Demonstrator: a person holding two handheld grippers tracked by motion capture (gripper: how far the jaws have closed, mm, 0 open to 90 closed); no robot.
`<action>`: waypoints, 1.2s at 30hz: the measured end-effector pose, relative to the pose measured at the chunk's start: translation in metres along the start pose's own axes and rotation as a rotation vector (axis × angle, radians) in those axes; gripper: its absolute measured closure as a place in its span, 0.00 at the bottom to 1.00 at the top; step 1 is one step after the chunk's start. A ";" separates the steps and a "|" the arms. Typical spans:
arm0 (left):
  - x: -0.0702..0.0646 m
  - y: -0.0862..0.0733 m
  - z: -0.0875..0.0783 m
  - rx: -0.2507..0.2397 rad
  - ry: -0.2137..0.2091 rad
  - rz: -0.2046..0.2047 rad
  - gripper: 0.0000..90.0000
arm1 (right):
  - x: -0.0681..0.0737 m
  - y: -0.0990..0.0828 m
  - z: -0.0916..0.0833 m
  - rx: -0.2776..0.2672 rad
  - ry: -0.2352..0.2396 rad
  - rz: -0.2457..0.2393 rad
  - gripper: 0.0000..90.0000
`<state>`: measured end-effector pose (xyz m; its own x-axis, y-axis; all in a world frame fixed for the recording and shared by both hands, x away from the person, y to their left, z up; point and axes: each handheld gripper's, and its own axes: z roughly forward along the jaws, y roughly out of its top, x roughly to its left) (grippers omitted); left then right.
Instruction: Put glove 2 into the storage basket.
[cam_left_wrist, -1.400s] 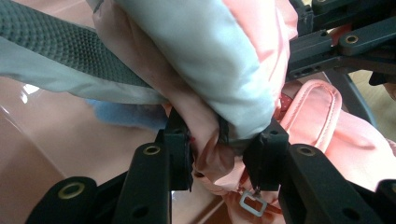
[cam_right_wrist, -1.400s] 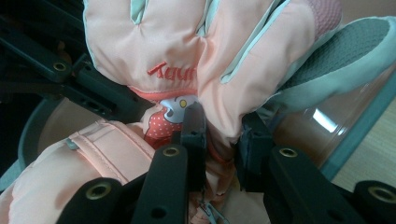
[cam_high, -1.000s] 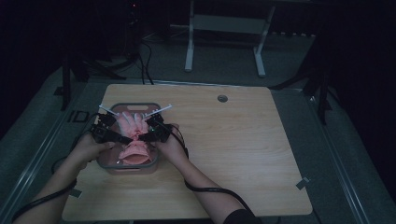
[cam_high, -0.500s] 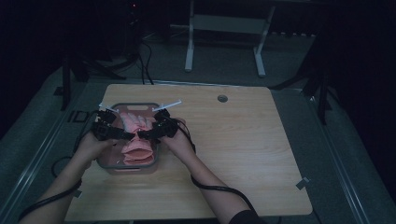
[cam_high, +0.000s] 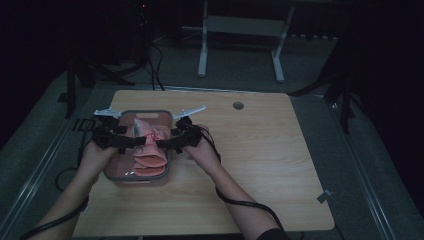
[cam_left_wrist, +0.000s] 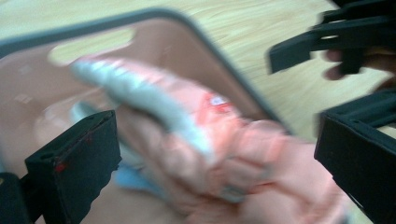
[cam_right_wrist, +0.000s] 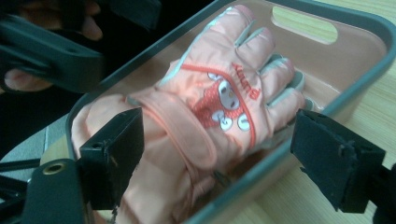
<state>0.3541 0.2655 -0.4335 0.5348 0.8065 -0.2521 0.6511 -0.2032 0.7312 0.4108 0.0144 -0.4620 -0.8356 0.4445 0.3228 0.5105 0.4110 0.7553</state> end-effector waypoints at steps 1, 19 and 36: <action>-0.006 0.001 0.000 -0.009 -0.003 0.014 0.01 | -0.001 -0.001 -0.003 0.002 -0.002 0.000 0.19; -0.109 0.009 0.023 -0.003 -0.148 0.282 0.01 | -0.021 -0.033 -0.056 0.002 -0.037 -0.002 0.18; -0.167 -0.005 0.059 0.030 -0.276 0.395 0.01 | -0.037 -0.077 -0.099 0.003 -0.082 -0.030 0.17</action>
<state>0.2934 0.0987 -0.4323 0.8646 0.4879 -0.1204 0.3825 -0.4837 0.7872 0.3825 -0.1127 -0.4751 -0.8314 0.4951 0.2522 0.4858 0.4274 0.7624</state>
